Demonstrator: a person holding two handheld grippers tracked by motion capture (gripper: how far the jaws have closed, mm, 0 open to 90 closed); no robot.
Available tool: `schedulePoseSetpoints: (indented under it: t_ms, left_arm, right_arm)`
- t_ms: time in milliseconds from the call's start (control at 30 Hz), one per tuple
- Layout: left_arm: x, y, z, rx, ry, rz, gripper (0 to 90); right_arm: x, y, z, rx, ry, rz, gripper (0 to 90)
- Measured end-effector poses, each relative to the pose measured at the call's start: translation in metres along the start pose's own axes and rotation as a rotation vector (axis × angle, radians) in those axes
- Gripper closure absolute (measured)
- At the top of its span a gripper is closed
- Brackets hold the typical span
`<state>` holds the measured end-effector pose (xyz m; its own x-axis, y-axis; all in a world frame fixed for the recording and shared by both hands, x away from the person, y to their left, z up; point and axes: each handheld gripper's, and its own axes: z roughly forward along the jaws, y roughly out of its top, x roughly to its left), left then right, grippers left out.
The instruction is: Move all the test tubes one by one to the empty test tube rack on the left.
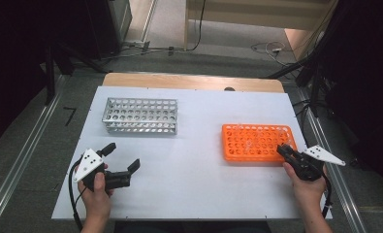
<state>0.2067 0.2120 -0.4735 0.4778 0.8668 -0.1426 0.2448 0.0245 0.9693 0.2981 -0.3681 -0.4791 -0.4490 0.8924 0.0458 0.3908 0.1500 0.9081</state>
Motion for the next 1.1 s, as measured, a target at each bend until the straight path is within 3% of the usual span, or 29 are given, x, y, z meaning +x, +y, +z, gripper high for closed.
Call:
schedulePoseSetpoints:
  t_ms: [133, 400, 433, 733, 1100]
  left_arm:
    - [0.0, 0.0, 0.0, 0.0, -0.001, 0.001, 0.0]
    - [-0.006, 0.001, 0.002, 0.012, -0.011, 0.02, 0.0]
    - [-0.008, 0.001, 0.003, 0.015, -0.017, 0.027, 0.0]
    - [-0.019, 0.004, 0.005, 0.023, -0.064, 0.04, 0.0]
    - [-0.031, 0.008, 0.009, 0.035, -0.121, 0.032, 0.0]
  right_arm:
    - [0.002, 0.007, -0.009, -0.02, -0.009, -0.014, 74.1]
    - [0.012, 0.014, -0.024, -0.023, 0.048, -0.014, 74.1]
    - [0.02, 0.017, -0.026, -0.018, 0.071, -0.029, 74.1]
    - [0.051, 0.023, -0.029, 0.01, 0.185, -0.08, 74.1]
    - [0.087, 0.026, -0.022, 0.025, 0.281, -0.14, 74.0]
